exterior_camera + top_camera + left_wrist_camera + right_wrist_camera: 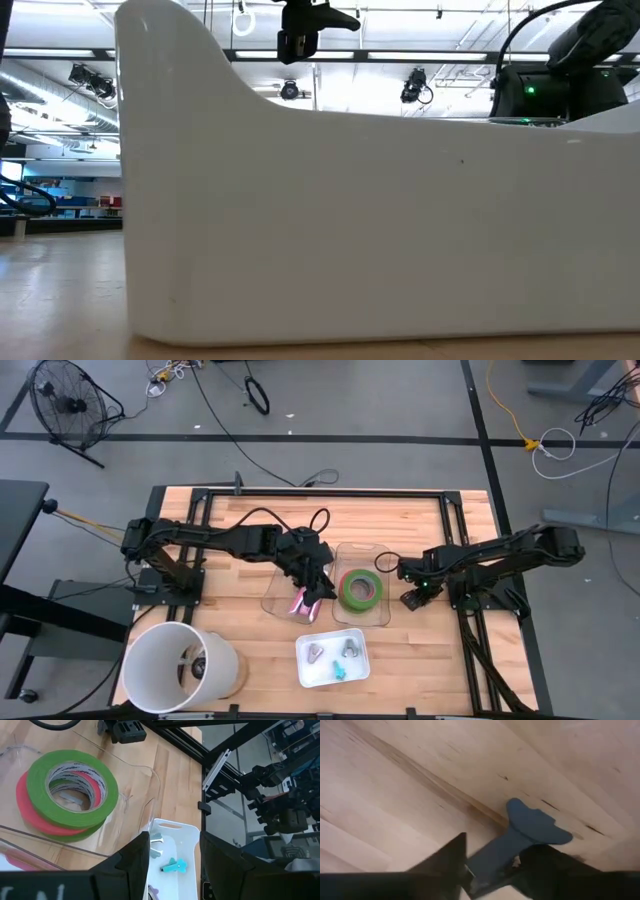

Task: Pick and place Stapler, Stapler remover, tape
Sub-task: Put the black staple remover into the white bin

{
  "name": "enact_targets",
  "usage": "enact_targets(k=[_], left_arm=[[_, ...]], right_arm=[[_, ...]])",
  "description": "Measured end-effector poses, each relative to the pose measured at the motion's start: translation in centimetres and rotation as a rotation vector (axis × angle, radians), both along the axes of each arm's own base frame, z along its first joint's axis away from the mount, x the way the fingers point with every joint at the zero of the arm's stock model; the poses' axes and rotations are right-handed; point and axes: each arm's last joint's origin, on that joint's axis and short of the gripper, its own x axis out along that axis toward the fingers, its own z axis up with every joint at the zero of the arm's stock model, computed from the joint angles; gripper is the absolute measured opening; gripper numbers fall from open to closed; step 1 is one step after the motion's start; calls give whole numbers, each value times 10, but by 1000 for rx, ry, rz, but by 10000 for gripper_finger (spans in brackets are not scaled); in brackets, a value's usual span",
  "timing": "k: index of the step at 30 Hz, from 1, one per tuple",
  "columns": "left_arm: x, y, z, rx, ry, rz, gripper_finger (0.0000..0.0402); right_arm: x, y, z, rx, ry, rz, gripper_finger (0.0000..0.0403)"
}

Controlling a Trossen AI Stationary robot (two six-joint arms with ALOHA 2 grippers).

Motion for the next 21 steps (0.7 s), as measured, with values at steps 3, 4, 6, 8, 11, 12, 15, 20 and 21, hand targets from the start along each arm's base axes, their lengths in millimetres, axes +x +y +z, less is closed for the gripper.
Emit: enact_targets(k=[3, 4, 6, 8, 11, 12, 15, 20, 21], left_arm=[[0, 0, 0, 1, 0, 2, 177], [0, 0, 0, 5, 0, 7, 177], [0, 1, 0, 11, -1, 16, 177], [0, 1, 0, 11, -2, 16, 177], [0, 1, 0, 11, -5, 16, 177], [0, 1, 0, 11, -6, 16, 177], [0, 1, 0, 11, -7, 16, 177], [1, 1, 0, 14, -9, 20, 177], [1, 1, 0, 14, -9, 20, 177]], right_arm=[[-2, 0, 0, 0, 20, -3, 104], [-3, 0, 1, 0, 29, -3, 81], [-3, 0, 2, -1, 34, 2, 70], [-2, 0, 4, -8, 42, 11, 70], [2, -2, 12, -12, 52, 25, 50], [3, -2, 15, -6, 54, 31, 48], [13, -3, 28, 11, 1, 49, 29], [26, -5, 49, -17, -59, 73, 29], [28, -6, 54, -28, -64, 74, 29]])
